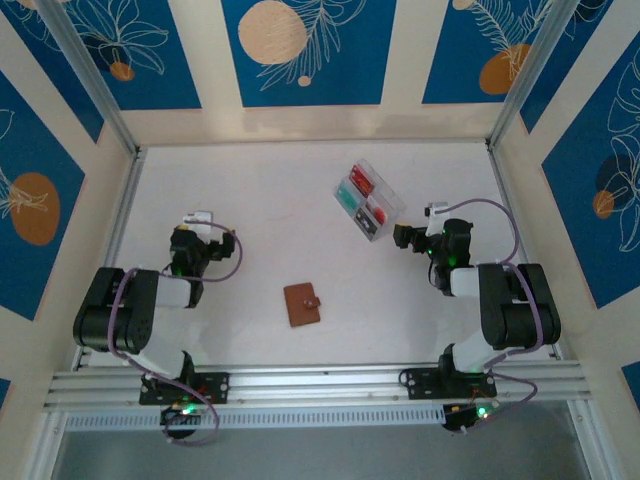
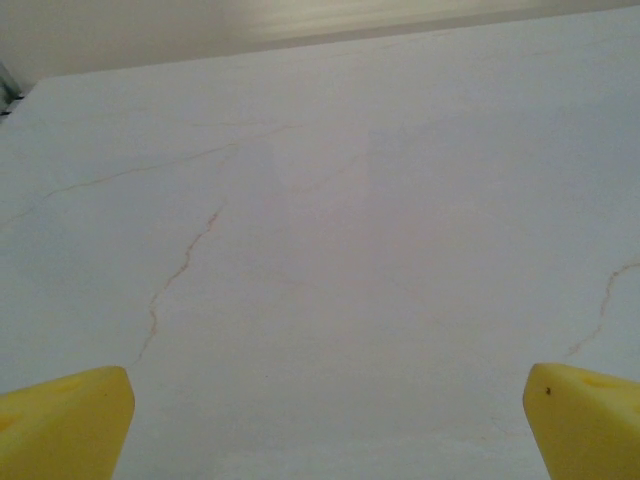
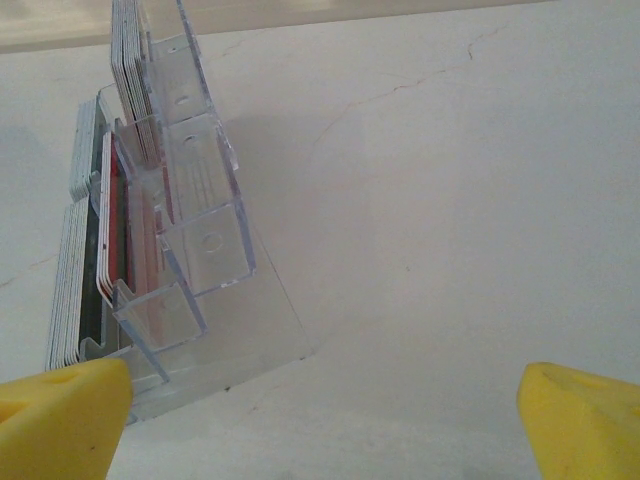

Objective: Put the credit cards into the card holder
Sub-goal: Open the button on the card holder.

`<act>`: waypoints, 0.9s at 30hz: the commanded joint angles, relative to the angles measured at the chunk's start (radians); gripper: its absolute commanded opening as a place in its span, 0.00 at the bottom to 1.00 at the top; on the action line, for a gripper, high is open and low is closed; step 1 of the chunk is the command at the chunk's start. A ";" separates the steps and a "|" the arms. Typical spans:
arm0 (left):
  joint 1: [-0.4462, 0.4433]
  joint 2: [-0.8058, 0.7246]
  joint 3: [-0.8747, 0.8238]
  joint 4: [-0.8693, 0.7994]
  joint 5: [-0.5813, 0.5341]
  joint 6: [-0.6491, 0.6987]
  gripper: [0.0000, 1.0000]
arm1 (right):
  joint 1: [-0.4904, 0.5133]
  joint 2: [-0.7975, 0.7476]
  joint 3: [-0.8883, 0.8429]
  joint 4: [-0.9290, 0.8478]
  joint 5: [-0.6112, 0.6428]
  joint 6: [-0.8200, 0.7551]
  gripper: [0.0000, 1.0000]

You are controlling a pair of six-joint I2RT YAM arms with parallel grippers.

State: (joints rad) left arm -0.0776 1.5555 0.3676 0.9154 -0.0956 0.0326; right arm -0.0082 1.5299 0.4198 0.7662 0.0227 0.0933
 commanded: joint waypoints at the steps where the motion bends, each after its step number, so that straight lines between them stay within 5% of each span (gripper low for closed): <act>1: 0.008 0.002 -0.028 0.079 -0.108 -0.035 1.00 | -0.009 -0.010 0.006 0.020 -0.010 0.000 0.99; 11: 0.003 -0.049 -0.001 -0.013 -0.079 -0.017 1.00 | -0.016 -0.023 -0.002 0.032 0.006 0.020 0.99; 14: -0.003 -0.182 0.080 -0.281 -0.132 -0.029 1.00 | -0.012 -0.210 0.055 -0.209 0.145 0.067 0.99; 19: -0.003 -0.391 0.303 -0.854 -0.227 -0.281 1.00 | -0.025 -0.459 0.186 -0.492 0.141 0.235 0.99; 23: -0.002 -0.477 0.422 -1.149 -0.122 -0.421 1.00 | -0.078 -0.456 0.391 -0.925 0.216 0.637 0.99; 27: -0.007 -0.575 0.395 -1.212 0.111 -0.505 1.00 | -0.061 -0.486 0.456 -1.066 0.151 0.551 0.99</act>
State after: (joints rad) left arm -0.0769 1.0214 0.7868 -0.0639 -0.1581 -0.3462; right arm -0.0959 1.0595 0.8566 -0.0051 0.1749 0.5713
